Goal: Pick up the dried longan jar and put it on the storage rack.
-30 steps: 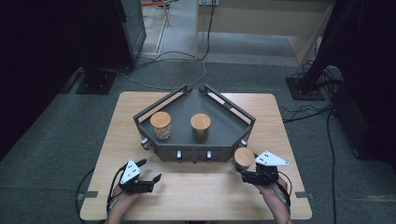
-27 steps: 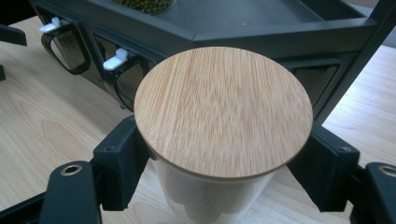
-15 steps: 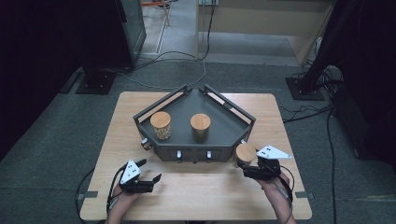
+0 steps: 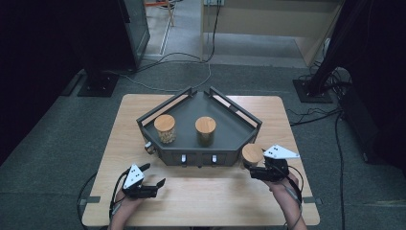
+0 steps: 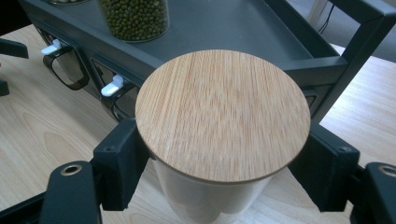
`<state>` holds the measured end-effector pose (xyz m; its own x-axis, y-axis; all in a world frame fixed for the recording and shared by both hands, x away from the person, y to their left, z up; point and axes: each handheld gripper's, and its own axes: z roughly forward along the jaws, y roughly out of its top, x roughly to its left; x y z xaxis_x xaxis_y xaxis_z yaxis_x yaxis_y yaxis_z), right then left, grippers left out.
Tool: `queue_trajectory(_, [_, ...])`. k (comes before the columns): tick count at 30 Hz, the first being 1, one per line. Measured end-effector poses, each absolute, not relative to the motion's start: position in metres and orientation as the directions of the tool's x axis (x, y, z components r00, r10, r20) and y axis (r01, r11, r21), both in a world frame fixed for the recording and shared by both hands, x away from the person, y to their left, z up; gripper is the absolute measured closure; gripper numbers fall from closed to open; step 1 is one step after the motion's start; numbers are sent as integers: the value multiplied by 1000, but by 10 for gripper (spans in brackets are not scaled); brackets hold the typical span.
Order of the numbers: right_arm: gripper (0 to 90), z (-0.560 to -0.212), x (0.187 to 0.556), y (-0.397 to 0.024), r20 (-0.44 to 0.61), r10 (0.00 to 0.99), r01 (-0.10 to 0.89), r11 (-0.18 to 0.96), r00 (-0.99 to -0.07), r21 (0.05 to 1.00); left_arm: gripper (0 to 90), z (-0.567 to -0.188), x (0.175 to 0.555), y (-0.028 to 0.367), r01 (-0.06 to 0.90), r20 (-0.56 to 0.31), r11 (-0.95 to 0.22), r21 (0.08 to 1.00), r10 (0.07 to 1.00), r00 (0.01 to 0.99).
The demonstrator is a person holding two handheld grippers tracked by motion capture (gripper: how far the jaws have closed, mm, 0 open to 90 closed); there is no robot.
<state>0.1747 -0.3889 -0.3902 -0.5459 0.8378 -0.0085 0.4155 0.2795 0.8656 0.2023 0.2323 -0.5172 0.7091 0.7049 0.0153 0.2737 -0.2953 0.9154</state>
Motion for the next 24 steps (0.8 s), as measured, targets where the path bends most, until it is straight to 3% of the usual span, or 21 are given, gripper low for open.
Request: queue_trajectory(24, [251,-366,182,-384,7,847,430,263,-532,864,110,-517,202,231,270,22,-301,915,703,711])
